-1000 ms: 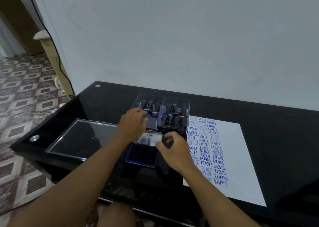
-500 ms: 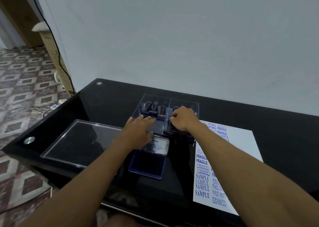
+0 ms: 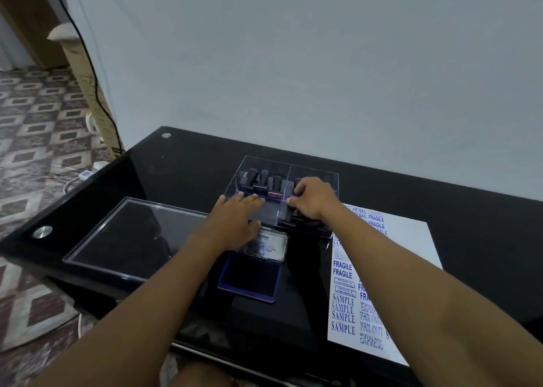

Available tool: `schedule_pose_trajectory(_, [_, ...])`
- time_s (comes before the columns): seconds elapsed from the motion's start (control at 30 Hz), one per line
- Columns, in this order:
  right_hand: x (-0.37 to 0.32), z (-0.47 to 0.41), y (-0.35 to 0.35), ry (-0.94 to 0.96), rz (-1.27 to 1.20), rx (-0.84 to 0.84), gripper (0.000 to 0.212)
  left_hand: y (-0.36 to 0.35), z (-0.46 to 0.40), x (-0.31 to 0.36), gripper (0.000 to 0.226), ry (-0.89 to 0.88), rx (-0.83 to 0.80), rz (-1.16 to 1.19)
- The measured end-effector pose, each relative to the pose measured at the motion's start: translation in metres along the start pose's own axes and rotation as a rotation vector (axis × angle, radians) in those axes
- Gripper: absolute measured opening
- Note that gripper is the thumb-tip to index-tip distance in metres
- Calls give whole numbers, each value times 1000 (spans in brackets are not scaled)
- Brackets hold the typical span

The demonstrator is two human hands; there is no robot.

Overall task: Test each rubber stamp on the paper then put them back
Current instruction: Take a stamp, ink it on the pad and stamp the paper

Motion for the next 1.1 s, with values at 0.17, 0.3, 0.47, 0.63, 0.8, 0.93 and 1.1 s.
schedule_pose_trajectory(0.17, [4, 3, -2, -66, -88, -87, 28, 0, 1, 1, 58, 13, -25, 3])
schedule_pose_trajectory(0.3, [13, 1, -3, -222, -224, -102, 31, 1, 1, 2, 58, 18, -24, 9])
schedule_pose_trajectory(0.47, [14, -3, 3, -252, -281, -80, 36, 0, 1, 1, 58, 15, -30, 11])
schedule_pose_trajectory(0.63, [8, -3, 26, -108, -274, 5, 36, 3, 2, 4, 58, 17, -54, -10])
schedule_pose_trajectory(0.8, [-17, 25, 59, 30, -401, 126, 12, 8, 1, 4, 58, 27, -85, 2])
schedule_pose_trajectory(0.93, [-44, 68, 63, 186, -274, 94, 20, 21, 9, 0, 54, 73, 76, 192])
schedule_pose_trajectory(1.1, [-64, 120, 21, 408, -96, -39, 35, 39, 45, -17, 39, 92, 157, 289])
Point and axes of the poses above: each hand's wrist, its own z-axis away from the middle knuckle, its own y-axis out of the back of the hand, x = y × z, the point moved 7 cm from there along -z, towards the middle knuckle, and after that the axes turned 13 degrees about x, right-handed, at the moved point
